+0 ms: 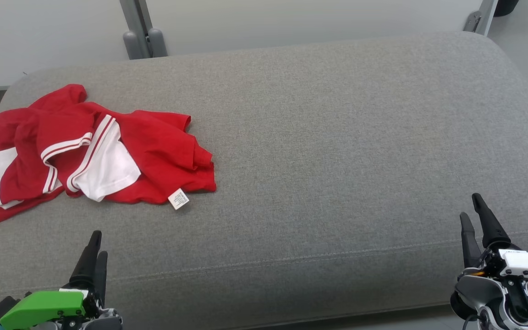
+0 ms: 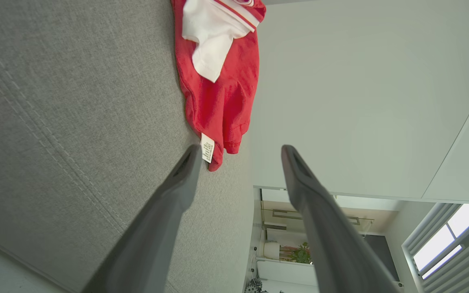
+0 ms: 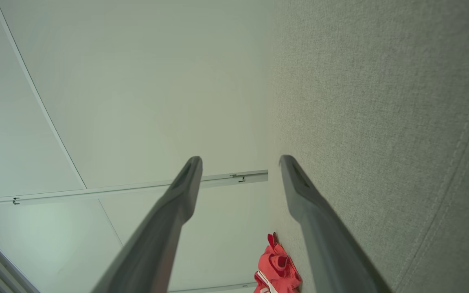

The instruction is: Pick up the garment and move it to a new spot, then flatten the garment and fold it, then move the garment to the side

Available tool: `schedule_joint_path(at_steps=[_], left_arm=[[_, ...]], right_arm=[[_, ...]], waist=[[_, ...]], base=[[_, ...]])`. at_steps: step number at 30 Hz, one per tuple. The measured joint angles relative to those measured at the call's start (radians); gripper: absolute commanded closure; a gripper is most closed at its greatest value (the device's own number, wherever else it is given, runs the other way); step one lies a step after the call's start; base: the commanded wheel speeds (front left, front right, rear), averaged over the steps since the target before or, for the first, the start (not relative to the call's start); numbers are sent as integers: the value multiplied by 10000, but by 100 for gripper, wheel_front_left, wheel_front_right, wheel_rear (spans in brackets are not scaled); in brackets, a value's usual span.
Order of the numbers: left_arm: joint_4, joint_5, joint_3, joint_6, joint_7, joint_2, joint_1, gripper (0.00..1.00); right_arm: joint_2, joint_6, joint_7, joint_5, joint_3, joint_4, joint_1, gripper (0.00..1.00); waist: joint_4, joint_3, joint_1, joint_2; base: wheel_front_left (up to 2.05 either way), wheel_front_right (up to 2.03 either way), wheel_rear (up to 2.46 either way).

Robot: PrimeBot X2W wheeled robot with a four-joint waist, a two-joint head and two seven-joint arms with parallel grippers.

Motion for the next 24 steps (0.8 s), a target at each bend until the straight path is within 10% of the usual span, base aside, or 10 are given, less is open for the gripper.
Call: schedule_joint_path(at_steps=[24], left_arm=[[-59, 2228, -1078, 56, -924, 407, -4, 0]], right_arm=[[-826, -353, -884, -3714, 696, -802, 74, 0]], waist=[[-44, -2, 0, 0]], base=[[0, 0, 0]])
